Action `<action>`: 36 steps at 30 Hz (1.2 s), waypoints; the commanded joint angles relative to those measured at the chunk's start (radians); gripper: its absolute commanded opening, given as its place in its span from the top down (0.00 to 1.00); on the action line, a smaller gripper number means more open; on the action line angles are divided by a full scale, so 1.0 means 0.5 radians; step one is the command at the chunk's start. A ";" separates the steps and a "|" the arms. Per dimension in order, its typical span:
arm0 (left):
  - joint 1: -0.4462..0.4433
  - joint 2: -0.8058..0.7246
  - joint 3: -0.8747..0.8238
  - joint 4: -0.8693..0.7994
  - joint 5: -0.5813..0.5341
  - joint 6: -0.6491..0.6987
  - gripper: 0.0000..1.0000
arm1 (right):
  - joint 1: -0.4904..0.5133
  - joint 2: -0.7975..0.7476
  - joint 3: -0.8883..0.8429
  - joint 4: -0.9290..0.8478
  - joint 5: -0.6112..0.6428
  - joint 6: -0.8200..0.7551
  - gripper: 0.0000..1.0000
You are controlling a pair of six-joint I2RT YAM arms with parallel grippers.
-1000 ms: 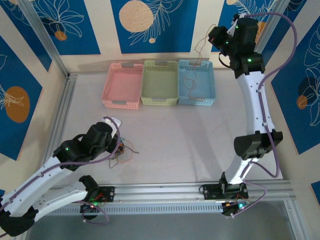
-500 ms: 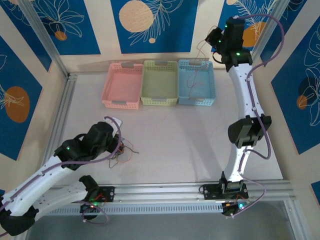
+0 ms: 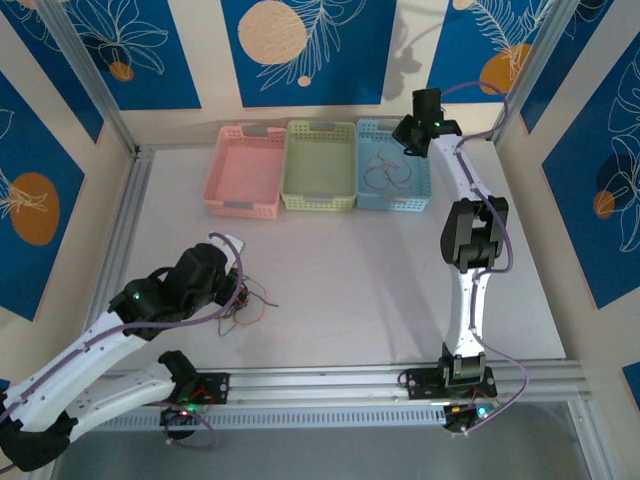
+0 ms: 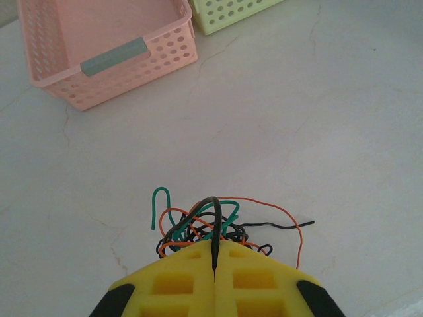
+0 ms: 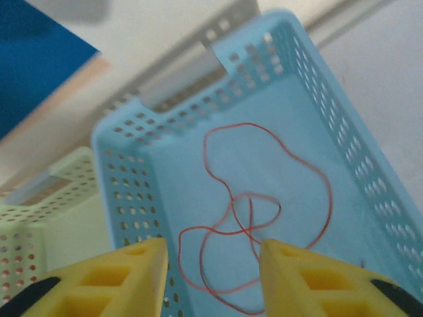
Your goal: Untangle the cables
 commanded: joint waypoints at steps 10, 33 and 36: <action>0.019 -0.010 -0.011 0.036 0.031 0.041 1.00 | 0.140 -1.040 -1.055 0.316 -0.257 -0.014 0.45; 0.018 0.107 0.066 0.257 1.127 0.167 1.00 | 1.206 -1.660 -3.102 2.040 -1.324 -0.074 0.62; 0.018 0.266 0.145 0.271 1.187 0.192 1.00 | 1.269 -1.640 -3.122 2.003 -1.094 -0.151 0.62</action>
